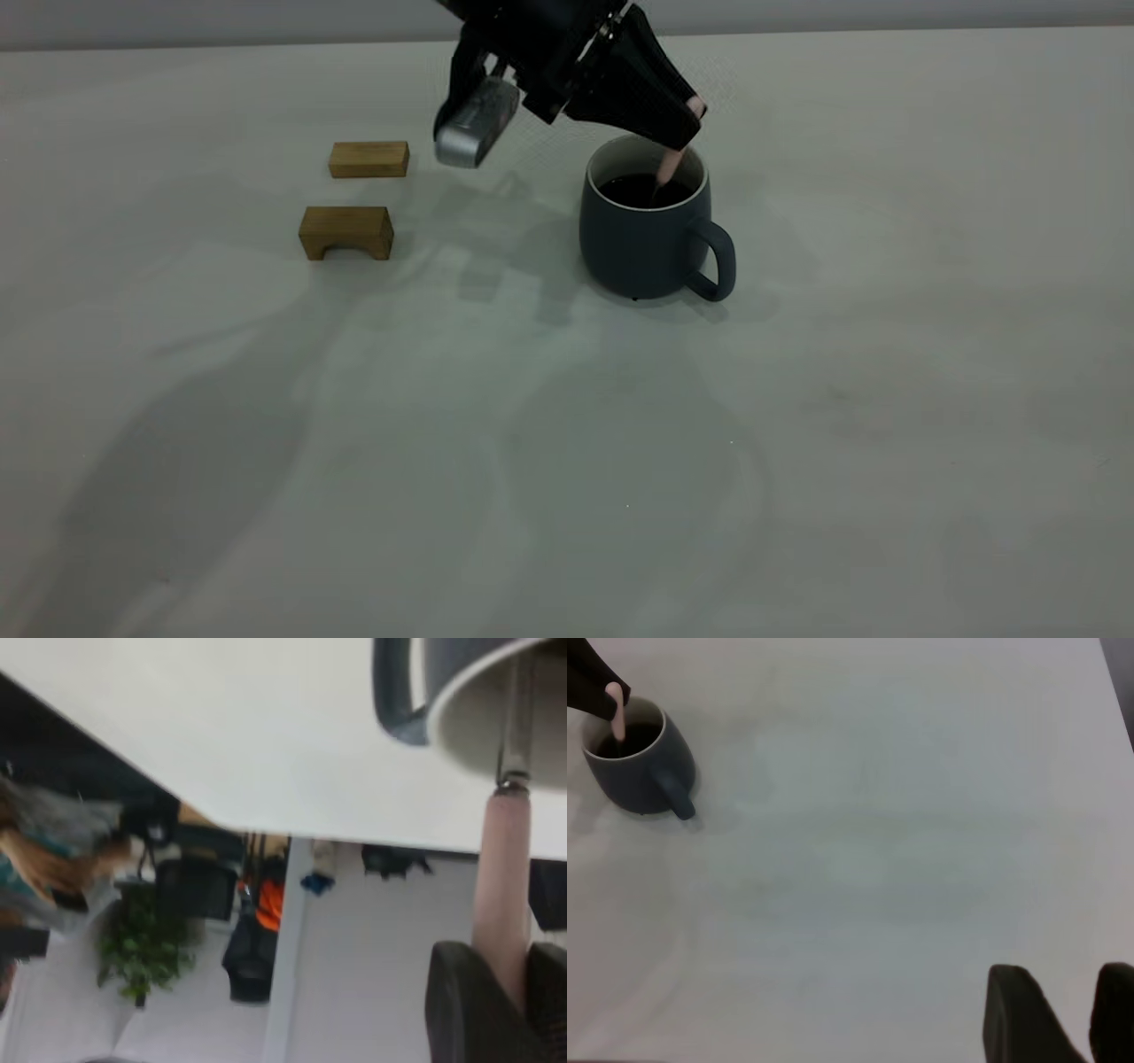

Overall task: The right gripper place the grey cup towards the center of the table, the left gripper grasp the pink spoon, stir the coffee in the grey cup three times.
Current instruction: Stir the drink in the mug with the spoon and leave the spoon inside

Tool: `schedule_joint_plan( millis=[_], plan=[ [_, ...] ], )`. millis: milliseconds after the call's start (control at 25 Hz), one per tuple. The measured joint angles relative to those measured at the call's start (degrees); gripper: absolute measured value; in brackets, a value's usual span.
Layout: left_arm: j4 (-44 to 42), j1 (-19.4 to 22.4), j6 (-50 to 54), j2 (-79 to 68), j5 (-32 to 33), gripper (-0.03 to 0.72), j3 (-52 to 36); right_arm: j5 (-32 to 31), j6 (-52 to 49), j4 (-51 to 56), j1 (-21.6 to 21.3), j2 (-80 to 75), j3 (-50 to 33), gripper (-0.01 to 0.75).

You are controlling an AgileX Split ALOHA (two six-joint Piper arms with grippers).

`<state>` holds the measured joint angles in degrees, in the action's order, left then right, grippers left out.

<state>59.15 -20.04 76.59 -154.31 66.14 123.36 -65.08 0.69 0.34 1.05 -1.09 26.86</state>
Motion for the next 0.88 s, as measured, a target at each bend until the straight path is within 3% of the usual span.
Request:
schedule_joint_plan(
  millis=[280,560,880],
  plan=[
    [-5.73,0.00,-5.77,0.00,-2.46,0.166,4.16,0.00,0.00,0.00,0.00,0.00,0.00,0.240],
    [3.17,-0.25,-12.56,-1.79,-2.09,0.166,4.34,0.00,0.00,0.00,0.00,0.00,0.00,0.240],
    [3.90,-0.56,-1.79,-3.28,0.78,0.166,4.48,0.00,0.00,0.00,0.00,0.00,0.00,0.240]
  ],
)
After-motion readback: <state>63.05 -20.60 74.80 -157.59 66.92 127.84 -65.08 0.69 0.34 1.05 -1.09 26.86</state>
